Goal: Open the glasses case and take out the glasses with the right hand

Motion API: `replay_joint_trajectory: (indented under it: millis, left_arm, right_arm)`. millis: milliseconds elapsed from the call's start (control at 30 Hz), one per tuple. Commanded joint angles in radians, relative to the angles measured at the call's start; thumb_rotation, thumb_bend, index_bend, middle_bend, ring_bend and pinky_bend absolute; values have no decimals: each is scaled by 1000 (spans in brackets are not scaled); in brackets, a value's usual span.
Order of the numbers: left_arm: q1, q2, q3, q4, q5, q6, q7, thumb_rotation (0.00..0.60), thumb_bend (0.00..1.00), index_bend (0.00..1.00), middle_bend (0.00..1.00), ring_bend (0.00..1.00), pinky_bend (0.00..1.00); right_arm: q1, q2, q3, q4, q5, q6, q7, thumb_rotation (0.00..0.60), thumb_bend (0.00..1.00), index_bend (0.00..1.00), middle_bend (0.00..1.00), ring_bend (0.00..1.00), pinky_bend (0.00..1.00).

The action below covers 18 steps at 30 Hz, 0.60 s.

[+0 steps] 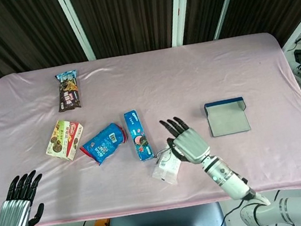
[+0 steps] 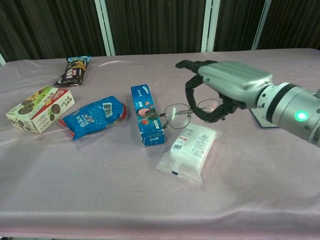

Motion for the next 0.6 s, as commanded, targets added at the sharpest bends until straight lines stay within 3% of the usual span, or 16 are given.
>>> replay_joint_trajectory:
  millis: [33,300,600]
  left_arm:
    - [1,1,0,1,1,1,-2,600,392,0,0,0,0]
    - [0,3,3,4,5,-1,-9,600,392,0,0,0,0]
    - [-1,9,2,6,4,1,-27,600,391,0,0,0,0]
  right_arm:
    - [32,-74,-11,-13,26,-19,-63,600,659,743,70,0,0]
    - [99,-272,11,78,104,-54,-130,600,659,731,70,0,0]
    - [162,-406,52,203,170,-85,-156,600,659,715,70,0,0]
